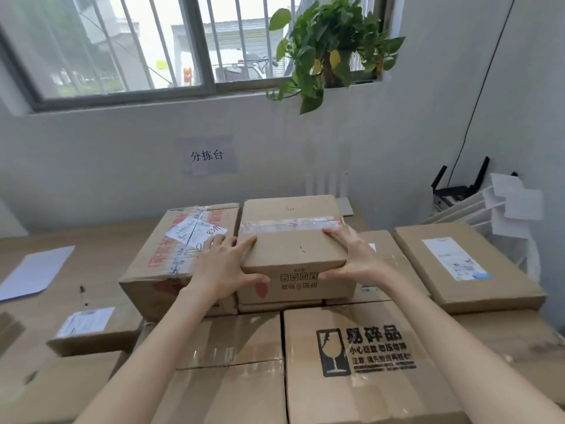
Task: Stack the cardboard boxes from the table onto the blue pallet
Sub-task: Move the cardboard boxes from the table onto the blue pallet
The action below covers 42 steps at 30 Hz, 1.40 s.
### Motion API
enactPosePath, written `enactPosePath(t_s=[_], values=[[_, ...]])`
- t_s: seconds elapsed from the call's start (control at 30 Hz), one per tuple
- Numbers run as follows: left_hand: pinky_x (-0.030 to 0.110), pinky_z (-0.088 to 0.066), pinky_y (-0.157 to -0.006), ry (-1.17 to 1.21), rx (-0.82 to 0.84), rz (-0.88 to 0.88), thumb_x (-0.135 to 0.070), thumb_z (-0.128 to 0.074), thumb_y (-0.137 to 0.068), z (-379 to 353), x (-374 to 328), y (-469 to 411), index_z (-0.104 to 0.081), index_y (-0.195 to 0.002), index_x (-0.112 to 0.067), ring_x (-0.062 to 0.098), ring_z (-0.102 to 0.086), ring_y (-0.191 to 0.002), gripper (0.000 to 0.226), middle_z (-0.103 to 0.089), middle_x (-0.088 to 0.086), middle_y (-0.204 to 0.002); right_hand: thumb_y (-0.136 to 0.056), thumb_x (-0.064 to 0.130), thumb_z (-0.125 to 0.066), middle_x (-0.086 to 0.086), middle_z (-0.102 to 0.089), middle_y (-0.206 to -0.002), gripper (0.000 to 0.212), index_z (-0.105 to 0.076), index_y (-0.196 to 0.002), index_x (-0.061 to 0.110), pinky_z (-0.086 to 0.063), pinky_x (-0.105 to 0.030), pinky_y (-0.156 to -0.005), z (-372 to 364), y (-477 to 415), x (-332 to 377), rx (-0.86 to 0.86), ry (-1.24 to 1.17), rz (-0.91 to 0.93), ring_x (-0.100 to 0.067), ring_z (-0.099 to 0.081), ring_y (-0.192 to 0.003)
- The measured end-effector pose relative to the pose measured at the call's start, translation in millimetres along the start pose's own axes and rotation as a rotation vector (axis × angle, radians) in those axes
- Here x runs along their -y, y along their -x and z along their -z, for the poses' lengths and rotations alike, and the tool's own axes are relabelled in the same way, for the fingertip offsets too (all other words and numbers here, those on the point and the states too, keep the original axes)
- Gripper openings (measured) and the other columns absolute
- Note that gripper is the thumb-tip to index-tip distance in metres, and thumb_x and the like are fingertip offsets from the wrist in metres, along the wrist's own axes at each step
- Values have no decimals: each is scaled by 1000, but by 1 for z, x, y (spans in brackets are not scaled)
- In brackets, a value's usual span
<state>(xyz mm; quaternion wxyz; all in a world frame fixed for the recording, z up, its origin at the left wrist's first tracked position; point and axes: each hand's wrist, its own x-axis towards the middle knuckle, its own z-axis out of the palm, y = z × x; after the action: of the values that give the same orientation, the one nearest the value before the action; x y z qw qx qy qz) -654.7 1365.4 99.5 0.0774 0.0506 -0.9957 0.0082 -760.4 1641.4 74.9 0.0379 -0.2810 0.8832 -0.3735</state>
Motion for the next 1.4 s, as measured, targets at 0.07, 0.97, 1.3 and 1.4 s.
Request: enactPosePath(t_s=[0.07, 0.97, 1.3, 1.4], values=[[41, -31, -105, -14, -3, 11, -97, -30, -49, -3, 0, 1, -29, -144, -41, 25, -38, -123, 110, -51, -1, -129, -55, 44, -90, 5, -30, -143, 104, -35, -142, 36, -39, -33, -101, -4, -1, -3, 5, -4, 1, -15, -39, -123], [46, -25, -111, 138, 37, 58, -77, -60, -68, -5, -7, 10, -25, -148, -34, 28, -20, -140, 97, -20, 9, -153, -54, 52, -88, -8, -16, -155, 105, -29, -141, 44, -35, -45, -109, -4, -2, -2, 92, 32, -59, -29, -30, -140], [46, -29, -112, 322, 82, 87, -66, -45, -86, 24, 2, 10, -20, -151, -31, 21, -22, -144, 78, -13, -1, -159, -77, 72, -57, -2, -11, -162, 92, -18, -151, 35, -28, -47, -112, 26, -13, 39, 103, 147, -130, -23, -21, -146], [45, -36, -108, 390, 14, 112, -67, -42, -87, 40, 15, 17, -28, -148, -31, 16, -34, -137, 72, -28, -8, -154, -84, 66, -54, 0, -26, -158, 84, -18, -151, 31, -36, -45, -105, 29, -18, 63, 49, 155, -87, -24, -34, -140]])
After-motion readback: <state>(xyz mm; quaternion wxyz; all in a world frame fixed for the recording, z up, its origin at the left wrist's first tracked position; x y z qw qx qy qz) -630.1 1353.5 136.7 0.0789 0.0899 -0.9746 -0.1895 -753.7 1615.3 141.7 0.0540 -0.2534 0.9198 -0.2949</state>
